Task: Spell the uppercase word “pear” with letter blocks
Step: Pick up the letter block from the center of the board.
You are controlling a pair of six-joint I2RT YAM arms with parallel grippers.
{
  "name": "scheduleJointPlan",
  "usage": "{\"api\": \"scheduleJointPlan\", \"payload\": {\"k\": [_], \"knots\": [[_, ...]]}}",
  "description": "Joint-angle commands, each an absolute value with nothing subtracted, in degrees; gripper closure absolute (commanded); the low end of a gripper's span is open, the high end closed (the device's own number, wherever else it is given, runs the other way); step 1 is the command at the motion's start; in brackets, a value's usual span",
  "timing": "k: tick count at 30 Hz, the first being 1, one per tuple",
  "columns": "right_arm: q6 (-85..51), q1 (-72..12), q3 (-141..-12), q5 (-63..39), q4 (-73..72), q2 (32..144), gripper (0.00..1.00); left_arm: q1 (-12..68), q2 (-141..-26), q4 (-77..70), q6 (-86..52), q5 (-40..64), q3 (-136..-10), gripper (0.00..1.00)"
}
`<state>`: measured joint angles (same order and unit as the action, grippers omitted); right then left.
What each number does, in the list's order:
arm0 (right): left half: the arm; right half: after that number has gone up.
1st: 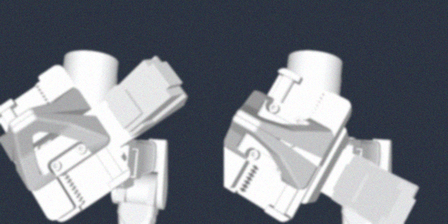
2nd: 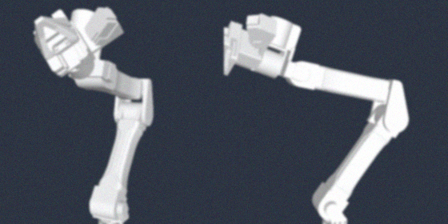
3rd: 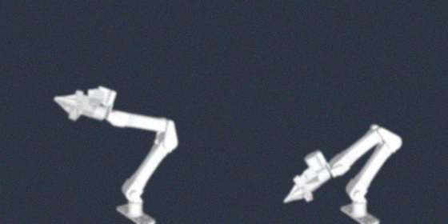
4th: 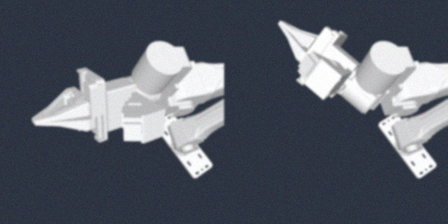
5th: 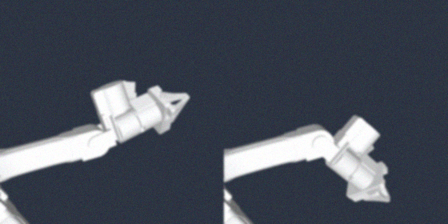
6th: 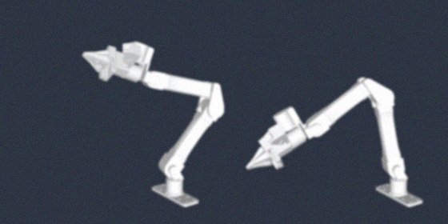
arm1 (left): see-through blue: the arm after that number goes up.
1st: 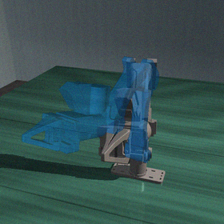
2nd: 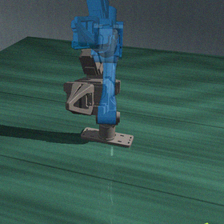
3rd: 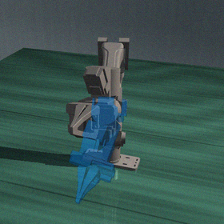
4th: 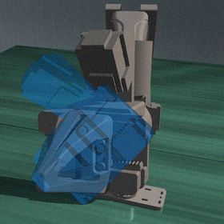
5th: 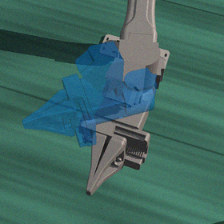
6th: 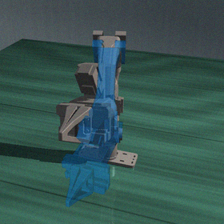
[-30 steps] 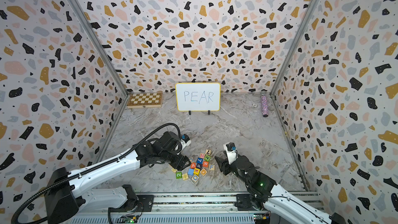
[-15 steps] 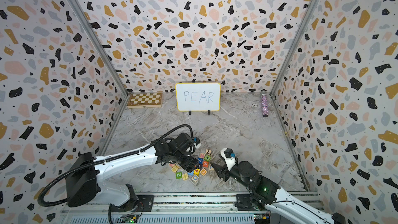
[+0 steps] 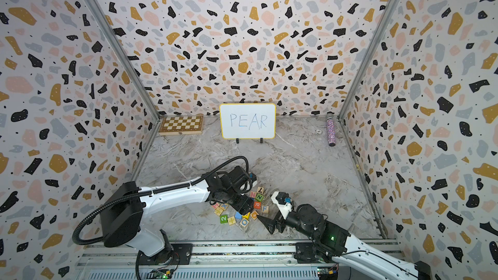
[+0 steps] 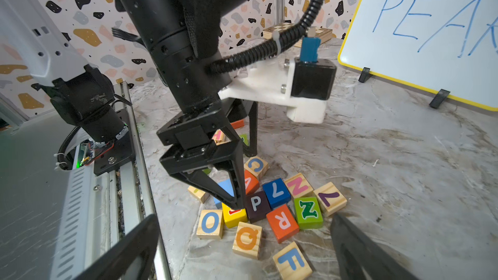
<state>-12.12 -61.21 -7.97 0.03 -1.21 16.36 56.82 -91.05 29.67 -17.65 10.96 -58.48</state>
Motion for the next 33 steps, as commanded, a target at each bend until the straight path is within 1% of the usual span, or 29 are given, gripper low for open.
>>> {"api": "scheduleJointPlan", "payload": {"k": [1, 6, 12, 15, 20, 29, 33], "knots": [[-12.0, -61.7, -8.0, 2.7, -1.5, 14.1, 0.01, 57.6, -92.3, 28.9, -17.4, 11.6, -61.1, 0.18], [-12.6, -61.8, -7.6, 4.7, -0.6, 10.9, 0.04, 57.9, -93.9, 29.2, -17.7, 11.0, -61.6, 0.2], [-12.8, -61.8, -7.7, 5.1, -0.6, 11.5, 0.06, 58.2, -95.3, 27.7, -18.2, 11.3, -61.4, 0.22], [-12.9, -61.8, -7.7, 5.1, -0.5, 11.8, 0.06, 58.2, -96.4, 27.6, -18.5, 10.9, -61.9, 0.25], [-12.9, -61.8, -7.7, 5.3, -0.5, 11.5, 0.06, 58.2, -98.9, 27.7, -18.4, 11.4, -63.0, 0.37], [-13.0, -61.8, -7.7, 5.4, -0.6, 11.5, 0.06, 58.2, -100.1, 27.9, -19.8, 9.1, -62.1, 0.38], [-13.1, -61.8, -7.6, 5.4, -0.5, 11.4, 0.06, 58.2, -101.1, 27.6, -20.3, 8.9, -61.9, 0.43]]}}
